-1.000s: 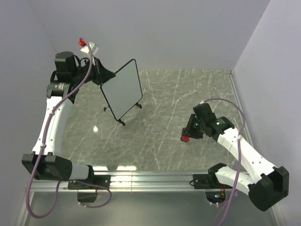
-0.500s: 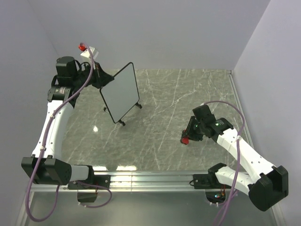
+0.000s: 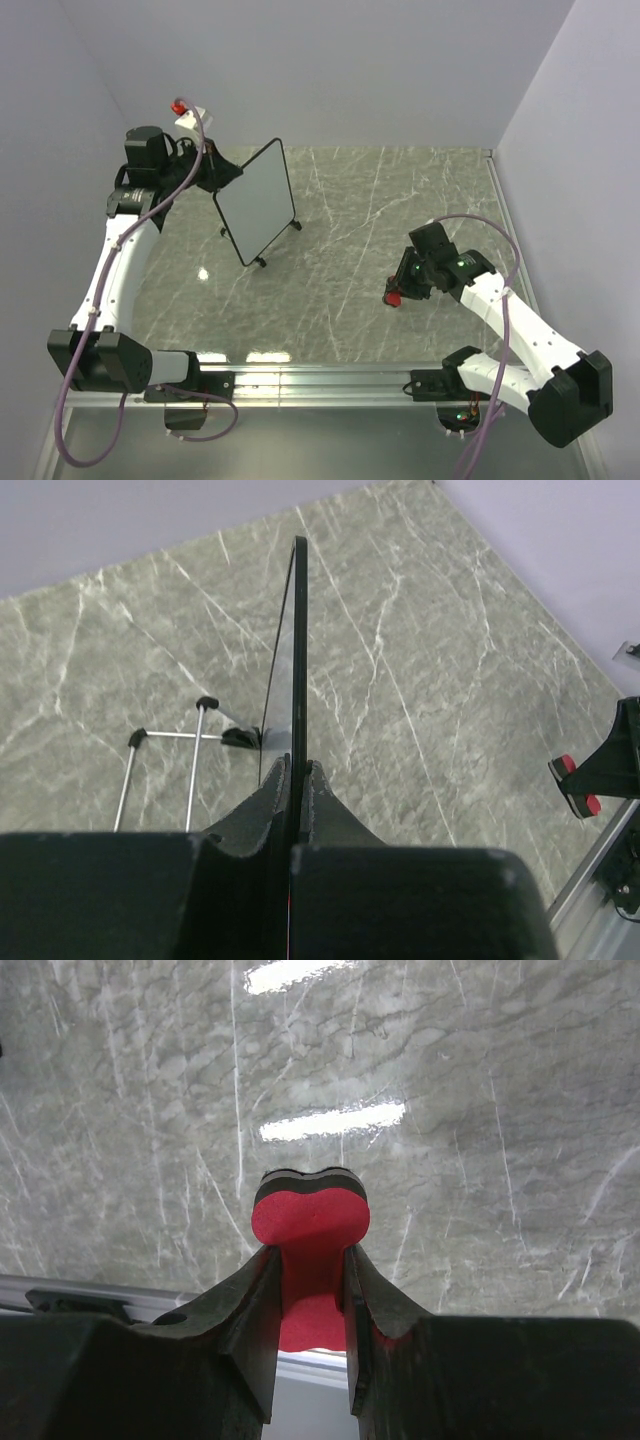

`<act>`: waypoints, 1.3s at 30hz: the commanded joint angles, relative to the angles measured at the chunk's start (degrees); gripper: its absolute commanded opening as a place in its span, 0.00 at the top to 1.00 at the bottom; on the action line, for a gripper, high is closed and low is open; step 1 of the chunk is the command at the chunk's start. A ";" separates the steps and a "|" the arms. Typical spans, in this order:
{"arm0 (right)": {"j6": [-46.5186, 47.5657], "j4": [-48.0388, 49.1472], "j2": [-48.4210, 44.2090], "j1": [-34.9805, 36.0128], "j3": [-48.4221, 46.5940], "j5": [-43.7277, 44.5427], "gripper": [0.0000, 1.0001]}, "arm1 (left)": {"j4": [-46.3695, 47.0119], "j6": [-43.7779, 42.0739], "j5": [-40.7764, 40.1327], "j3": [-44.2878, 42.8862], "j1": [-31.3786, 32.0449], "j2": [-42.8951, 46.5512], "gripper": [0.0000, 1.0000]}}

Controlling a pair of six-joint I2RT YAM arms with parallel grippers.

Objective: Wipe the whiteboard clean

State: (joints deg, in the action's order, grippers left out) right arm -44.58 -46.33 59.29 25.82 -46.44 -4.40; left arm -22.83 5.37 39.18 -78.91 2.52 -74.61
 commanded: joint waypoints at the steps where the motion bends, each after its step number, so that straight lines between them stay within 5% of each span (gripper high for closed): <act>1: -0.60 0.62 0.48 -0.42 0.20 -0.17 1.00 | 7.01 0.08 1.08 0.51 -0.33 2.01 0.99; 19: -0.60 1.67 3.46 -0.51 -0.41 -0.69 1.00 | 14.74 2.98 0.28 4.56 -1.65 -0.18 0.99; 31: -0.16 3.35 7.68 -0.51 -2.43 -1.40 1.00 | 9.38 1.84 0.47 2.62 -1.91 -6.52 0.99; 32: -0.07 3.35 7.95 -0.42 -2.69 -1.48 1.00 | 10.17 2.62 -0.24 4.10 -1.91 -6.25 0.97; 35: -0.07 3.87 9.09 -0.51 -3.31 -1.75 1.00 | 10.53 3.86 -2.43 6.05 -1.91 -6.07 0.68; 39: 0.02 4.66 10.41 -0.42 -4.10 -2.19 1.00 | 8.95 3.25 -4.81 6.67 -1.91 -6.60 0.55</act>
State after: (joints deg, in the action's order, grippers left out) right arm -45.10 -43.70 69.19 25.82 -47.70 -6.00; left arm -12.14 8.67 36.21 -72.95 0.45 -80.84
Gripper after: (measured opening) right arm 0.325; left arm 0.425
